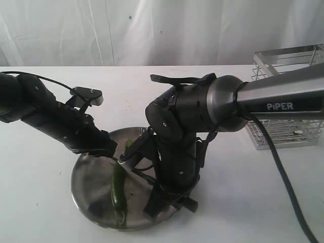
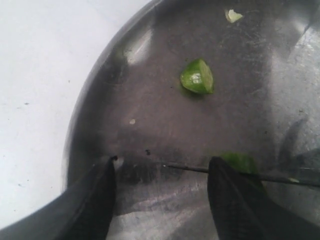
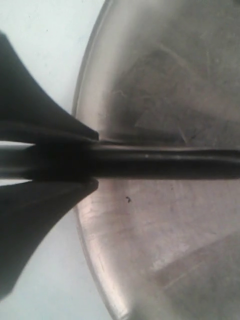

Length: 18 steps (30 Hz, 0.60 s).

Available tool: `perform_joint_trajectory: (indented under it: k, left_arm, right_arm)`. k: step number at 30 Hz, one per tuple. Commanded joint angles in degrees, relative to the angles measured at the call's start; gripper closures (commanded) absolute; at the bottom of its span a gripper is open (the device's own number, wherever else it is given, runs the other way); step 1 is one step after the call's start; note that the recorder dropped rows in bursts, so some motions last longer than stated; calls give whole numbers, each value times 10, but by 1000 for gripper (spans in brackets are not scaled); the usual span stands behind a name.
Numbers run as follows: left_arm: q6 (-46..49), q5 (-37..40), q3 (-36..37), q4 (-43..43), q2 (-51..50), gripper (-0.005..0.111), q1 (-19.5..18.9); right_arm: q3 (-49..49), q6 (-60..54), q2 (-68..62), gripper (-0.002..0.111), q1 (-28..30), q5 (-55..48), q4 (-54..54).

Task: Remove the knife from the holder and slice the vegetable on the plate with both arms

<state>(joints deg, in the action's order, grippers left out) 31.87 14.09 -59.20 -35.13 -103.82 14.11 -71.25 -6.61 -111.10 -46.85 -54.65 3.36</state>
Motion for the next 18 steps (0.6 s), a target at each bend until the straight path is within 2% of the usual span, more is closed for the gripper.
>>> perform_joint_trajectory:
  k: [1,14,18]
  left_arm:
    - [1,9,4,-8,4,48,3]
    - [1,-9,4,-19,2,48,3]
    - [5,-11,4,-19,-30,48,3]
  right_arm:
    - [-1,-7,0,108,-1,6,-4]
    - [-1,-7,0,108,-1,6,-4]
    - [-1,-7,0,108,-1,6,-4]
